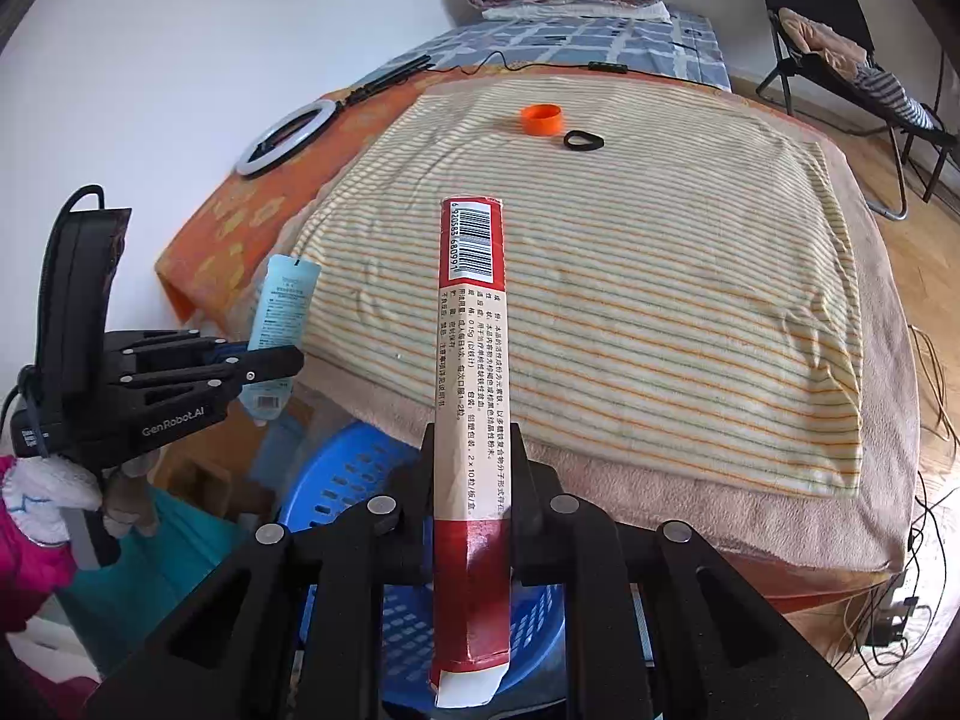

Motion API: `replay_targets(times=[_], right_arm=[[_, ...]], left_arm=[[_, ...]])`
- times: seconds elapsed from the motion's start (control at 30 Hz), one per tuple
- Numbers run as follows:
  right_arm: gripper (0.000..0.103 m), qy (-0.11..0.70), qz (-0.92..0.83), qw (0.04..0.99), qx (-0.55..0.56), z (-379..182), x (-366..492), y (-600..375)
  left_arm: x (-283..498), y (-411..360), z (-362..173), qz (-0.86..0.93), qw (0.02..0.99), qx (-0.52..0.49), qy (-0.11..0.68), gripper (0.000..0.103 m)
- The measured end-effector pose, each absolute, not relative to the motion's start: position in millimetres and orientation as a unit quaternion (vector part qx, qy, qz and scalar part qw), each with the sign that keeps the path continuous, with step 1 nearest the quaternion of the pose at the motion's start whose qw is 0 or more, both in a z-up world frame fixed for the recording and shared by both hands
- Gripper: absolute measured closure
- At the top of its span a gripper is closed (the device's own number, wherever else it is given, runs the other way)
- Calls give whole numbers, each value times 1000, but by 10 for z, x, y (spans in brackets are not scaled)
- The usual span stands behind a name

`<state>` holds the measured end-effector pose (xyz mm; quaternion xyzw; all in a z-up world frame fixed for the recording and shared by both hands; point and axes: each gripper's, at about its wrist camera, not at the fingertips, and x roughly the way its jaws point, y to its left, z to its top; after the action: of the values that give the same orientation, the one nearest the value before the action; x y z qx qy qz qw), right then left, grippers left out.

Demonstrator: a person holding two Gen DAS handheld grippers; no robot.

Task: Collect trash
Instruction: 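Carry the red box and blue tube down to the blue basket, then open both tools over the basket to drop box and tube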

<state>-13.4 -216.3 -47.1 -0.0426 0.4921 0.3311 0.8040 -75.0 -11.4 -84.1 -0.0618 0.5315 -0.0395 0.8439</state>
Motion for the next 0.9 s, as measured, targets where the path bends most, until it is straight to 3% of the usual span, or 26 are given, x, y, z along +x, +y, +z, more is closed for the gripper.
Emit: replay_targets(times=[0.9], right_arm=[[84,555,343,750,-105,-1129,-949,-2043]], left_arm=[[-1298,-527,-1521,-85,779,-57,619,98]])
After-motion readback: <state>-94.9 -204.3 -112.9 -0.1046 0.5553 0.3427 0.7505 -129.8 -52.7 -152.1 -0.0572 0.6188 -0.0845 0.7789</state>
